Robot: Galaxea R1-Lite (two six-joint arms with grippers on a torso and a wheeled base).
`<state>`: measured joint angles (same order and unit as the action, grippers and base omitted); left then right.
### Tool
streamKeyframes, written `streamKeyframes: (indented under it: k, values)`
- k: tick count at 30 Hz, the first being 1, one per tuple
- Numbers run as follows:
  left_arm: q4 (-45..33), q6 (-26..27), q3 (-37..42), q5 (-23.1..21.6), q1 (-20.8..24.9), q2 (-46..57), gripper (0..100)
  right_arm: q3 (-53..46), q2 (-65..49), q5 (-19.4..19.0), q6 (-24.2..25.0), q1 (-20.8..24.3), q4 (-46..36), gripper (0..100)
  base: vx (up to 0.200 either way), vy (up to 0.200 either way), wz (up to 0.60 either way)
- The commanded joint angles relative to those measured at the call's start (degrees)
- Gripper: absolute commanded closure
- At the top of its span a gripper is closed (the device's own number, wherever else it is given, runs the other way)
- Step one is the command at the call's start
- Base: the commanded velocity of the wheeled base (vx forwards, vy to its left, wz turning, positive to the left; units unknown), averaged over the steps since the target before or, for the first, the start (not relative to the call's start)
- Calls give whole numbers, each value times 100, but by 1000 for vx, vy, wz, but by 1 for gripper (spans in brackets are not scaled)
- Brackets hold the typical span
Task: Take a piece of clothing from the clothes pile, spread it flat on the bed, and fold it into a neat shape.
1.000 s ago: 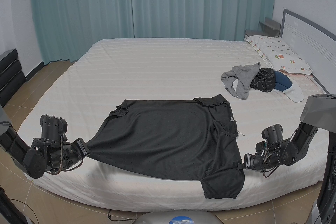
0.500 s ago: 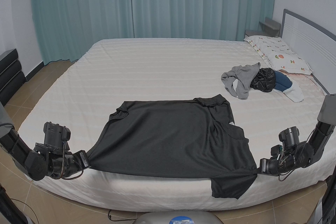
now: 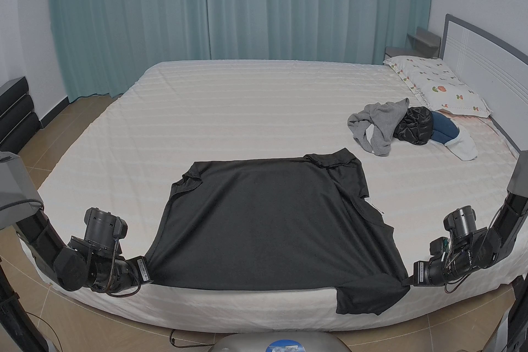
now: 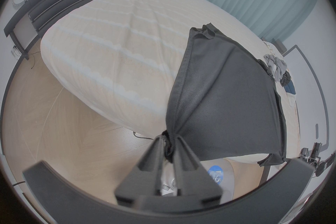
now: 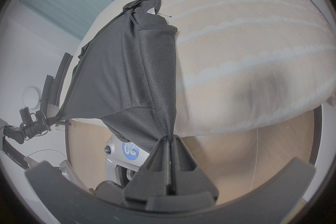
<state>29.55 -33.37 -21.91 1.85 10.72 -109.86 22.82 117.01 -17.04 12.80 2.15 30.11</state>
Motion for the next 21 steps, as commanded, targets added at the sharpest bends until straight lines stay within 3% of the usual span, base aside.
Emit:
streamKeyframes:
  k: [1, 2, 3, 10, 15, 21]
  values:
    - [24, -3, -7, -1, 36, -229, 0, -6, 59, -27, 21, 67, 39, 100, 0, 0, 0]
    - [33, -3, -7, -1, 36, -237, 0, 21, 112, -36, 21, 67, 56, 100, 0, 0, 0]
    - [42, -12, -7, -1, 45, -237, 0, 38, 130, -45, 38, 67, 56, 0, 0, 0, 0]
    - [24, -82, -182, -1, -17, -185, 0, 12, -46, -352, 223, -30, 320, 0, 0, 0, 0]
    - [68, -258, -332, 8, -8, -62, 0, 47, -345, -379, 1286, -74, 707, 0, 0, 0, 0]
    - [95, -416, -446, 17, 1, 9, 0, -94, -275, -370, 1480, -65, 1146, 0, 0, 0, 0]
